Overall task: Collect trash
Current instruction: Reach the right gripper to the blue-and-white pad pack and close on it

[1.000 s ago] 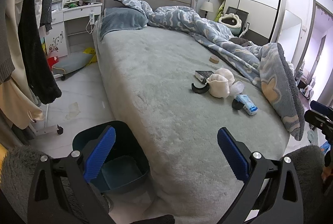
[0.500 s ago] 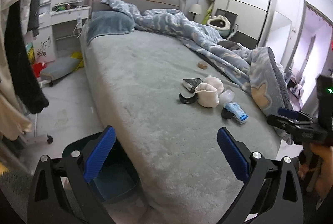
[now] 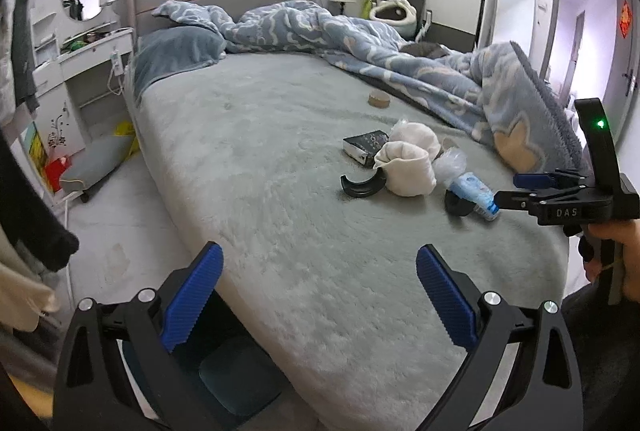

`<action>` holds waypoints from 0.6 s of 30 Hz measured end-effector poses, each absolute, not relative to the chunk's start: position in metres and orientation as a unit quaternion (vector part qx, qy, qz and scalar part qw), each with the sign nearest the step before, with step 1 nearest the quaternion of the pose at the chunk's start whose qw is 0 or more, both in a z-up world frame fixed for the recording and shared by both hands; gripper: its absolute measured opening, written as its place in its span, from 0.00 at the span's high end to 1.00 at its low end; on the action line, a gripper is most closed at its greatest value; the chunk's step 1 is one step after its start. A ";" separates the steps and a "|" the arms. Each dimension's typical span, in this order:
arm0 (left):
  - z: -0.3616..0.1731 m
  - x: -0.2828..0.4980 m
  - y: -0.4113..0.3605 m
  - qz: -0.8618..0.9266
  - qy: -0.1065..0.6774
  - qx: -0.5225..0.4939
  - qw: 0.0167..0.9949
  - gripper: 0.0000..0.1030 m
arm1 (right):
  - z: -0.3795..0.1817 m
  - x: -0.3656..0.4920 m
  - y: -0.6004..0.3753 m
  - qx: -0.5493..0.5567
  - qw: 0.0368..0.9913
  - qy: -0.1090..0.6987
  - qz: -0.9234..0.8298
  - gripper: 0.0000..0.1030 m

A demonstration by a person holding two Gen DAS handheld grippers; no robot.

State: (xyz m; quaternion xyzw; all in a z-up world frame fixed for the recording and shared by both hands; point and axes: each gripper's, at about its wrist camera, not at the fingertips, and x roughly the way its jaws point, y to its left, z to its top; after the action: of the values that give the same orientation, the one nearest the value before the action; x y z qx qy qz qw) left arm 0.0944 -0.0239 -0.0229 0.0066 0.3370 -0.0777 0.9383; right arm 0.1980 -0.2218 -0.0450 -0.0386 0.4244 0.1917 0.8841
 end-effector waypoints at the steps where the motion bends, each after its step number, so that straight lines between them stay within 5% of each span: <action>1: -0.025 0.100 -0.023 -0.085 0.340 0.002 0.936 0.04 | -0.048 0.202 -0.220 -0.044 0.880 0.430 0.195 0.28; 14: -0.038 0.147 -0.031 -0.127 0.347 -0.038 0.929 0.05 | -0.069 0.233 -0.227 -0.025 0.857 0.467 0.218 0.37; 18: -0.045 0.161 -0.038 -0.132 0.357 -0.037 0.924 0.16 | -0.074 0.239 -0.227 -0.026 0.850 0.478 0.222 0.39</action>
State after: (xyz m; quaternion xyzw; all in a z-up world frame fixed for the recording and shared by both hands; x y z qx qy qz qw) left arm 0.1615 -0.0380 -0.0448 -0.0368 0.3568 -0.1323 0.9240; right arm 0.2390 -0.2269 -0.0736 -0.0264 0.4776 0.2224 0.8495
